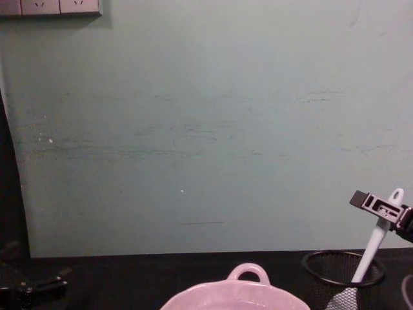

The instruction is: Use the one hand to pick up the spoon and stir the clear water in the bowl.

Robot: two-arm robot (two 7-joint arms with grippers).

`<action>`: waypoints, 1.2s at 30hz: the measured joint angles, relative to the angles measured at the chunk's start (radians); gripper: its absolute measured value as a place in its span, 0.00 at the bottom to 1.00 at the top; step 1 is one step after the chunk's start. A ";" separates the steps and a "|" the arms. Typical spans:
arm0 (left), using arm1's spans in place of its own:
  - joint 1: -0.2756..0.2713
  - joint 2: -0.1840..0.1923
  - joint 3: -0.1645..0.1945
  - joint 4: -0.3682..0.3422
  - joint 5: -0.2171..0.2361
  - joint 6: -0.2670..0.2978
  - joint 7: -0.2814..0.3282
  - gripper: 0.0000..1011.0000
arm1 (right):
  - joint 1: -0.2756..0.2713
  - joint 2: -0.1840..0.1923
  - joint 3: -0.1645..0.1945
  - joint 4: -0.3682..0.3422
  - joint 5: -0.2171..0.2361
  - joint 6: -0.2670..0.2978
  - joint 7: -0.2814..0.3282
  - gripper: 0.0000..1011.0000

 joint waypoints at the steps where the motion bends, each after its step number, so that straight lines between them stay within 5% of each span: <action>1: 0.000 0.000 0.000 0.000 0.000 0.000 0.000 1.00 | -0.001 0.000 0.000 -0.004 0.000 0.001 -0.003 0.86; 24: 0.000 0.000 0.000 0.000 0.000 0.000 0.000 1.00 | -0.030 0.022 0.008 -0.070 -0.003 0.008 -0.033 0.16; 32: 0.000 0.000 0.000 0.000 0.000 0.000 0.000 1.00 | -0.041 0.044 -0.004 -0.135 -0.039 0.007 -0.053 0.12; 36: 0.000 0.000 0.000 0.000 0.000 0.000 0.000 1.00 | -0.042 0.073 -0.020 -0.204 -0.091 0.016 -0.078 0.12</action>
